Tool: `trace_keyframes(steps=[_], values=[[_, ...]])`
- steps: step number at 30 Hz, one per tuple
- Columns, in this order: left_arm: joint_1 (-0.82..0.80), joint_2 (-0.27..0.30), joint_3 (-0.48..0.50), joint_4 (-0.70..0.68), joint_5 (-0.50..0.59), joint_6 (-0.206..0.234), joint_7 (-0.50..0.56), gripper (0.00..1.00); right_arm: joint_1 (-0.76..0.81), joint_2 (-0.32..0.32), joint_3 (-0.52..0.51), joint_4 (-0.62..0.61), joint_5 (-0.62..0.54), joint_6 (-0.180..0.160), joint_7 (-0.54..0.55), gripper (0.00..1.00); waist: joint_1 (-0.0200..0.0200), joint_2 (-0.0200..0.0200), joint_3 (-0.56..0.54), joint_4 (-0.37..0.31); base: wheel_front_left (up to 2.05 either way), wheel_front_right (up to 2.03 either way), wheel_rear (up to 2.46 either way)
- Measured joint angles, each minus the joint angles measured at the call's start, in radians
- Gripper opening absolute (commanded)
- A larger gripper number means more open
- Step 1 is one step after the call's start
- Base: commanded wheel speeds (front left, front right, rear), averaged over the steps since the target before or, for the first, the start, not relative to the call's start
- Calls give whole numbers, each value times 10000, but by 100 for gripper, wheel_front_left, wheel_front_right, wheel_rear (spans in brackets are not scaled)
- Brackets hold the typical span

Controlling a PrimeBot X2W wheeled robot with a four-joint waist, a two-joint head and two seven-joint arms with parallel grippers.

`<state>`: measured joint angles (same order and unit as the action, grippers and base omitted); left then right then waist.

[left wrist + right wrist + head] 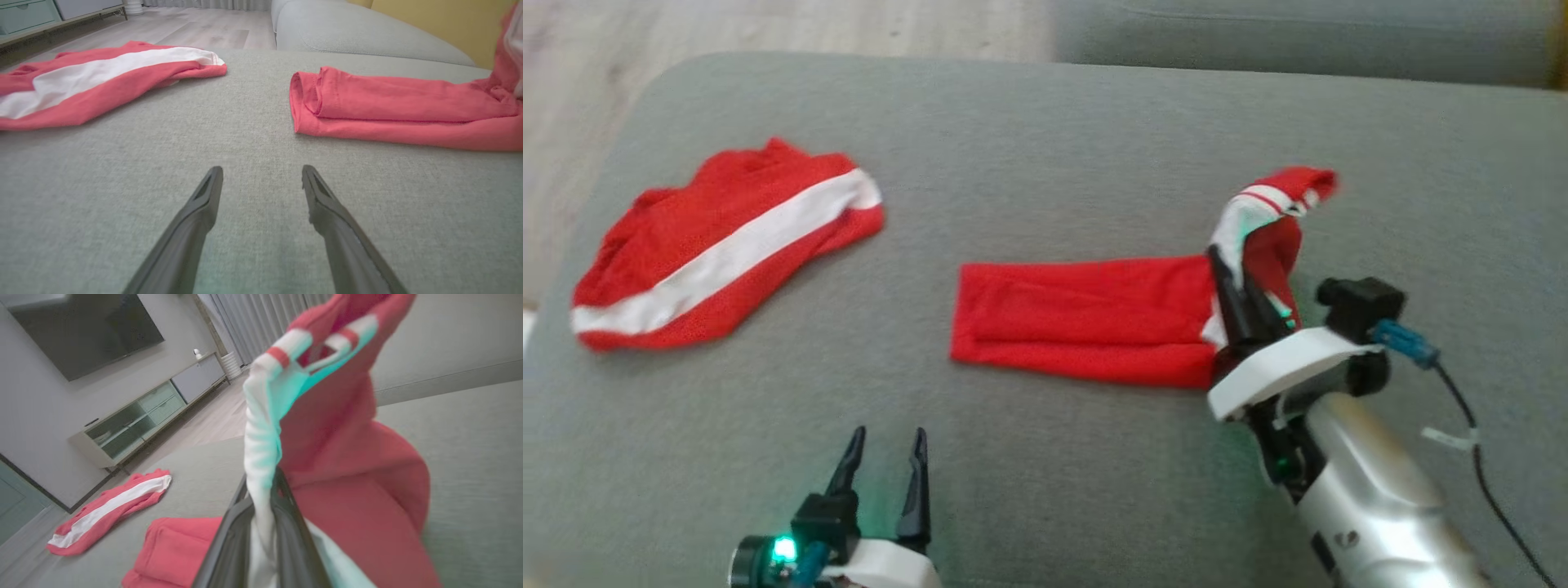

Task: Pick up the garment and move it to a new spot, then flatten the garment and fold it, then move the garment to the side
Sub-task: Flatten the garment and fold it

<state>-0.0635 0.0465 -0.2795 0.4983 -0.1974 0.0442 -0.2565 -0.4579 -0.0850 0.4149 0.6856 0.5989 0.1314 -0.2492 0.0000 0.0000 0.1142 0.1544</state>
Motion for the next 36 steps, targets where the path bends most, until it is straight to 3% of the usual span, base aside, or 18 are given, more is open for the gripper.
trace_keyframes(steps=[10, 11, 12, 13, 16, 20, 25, 32, 36], values=[[7, 10, -786, 109, -165, 4, 0, 100, -132, 105, 1687, 685, 1104, 0, 105, 0, 0, 0, 27, 2131, 0, 0, 0], [9, 8, -798, 125, -228, 4, 0, 100, -193, 109, 1751, 813, 1181, 0, 105, 29, 0, 0, 29, 2340, 0, 0, 0], [12, 10, -817, 150, -267, 0, 0, 100, -277, 109, 1831, 911, 1260, 0, 104, 75, 0, 0, 29, 2542, 0, 0, 0], [15, 12, -834, 184, -324, 0, 0, 100, -348, 107, 1960, 913, 1377, 0, 100, 100, 0, 0, 29, 2728, 0, 0, 0], [42, 12, -817, 203, -351, 13, 0, 100, -489, 136, 2311, 571, 2063, 0, 50, 100, 0, 0, 15, 3112, 0, 0, 0], [48, 17, -732, 144, -349, 102, 0, 100, -639, 232, 2063, 405, 1941, 0, 12, 100, 0, 0, -38, 2918, 0, 0, 0], [-3, 13, -508, -102, -286, 171, 0, 100, -476, 194, 198, 242, 261, -2, -6, 100, 0, 0, -114, 2193, 0, 0, 0], [-389, 8, -153, -341, 35, 174, 0, 100, 945, 194, -2487, -211, -2261, 0, -15, 100, 0, 0, -197, 1014, 0, 0, 0], [-405, 2, 6, -380, 138, 194, 0, 100, 1499, 207, -3269, -499, -3331, 0, -15, 100, 0, 0, -263, 428, 0, 0, 0]])
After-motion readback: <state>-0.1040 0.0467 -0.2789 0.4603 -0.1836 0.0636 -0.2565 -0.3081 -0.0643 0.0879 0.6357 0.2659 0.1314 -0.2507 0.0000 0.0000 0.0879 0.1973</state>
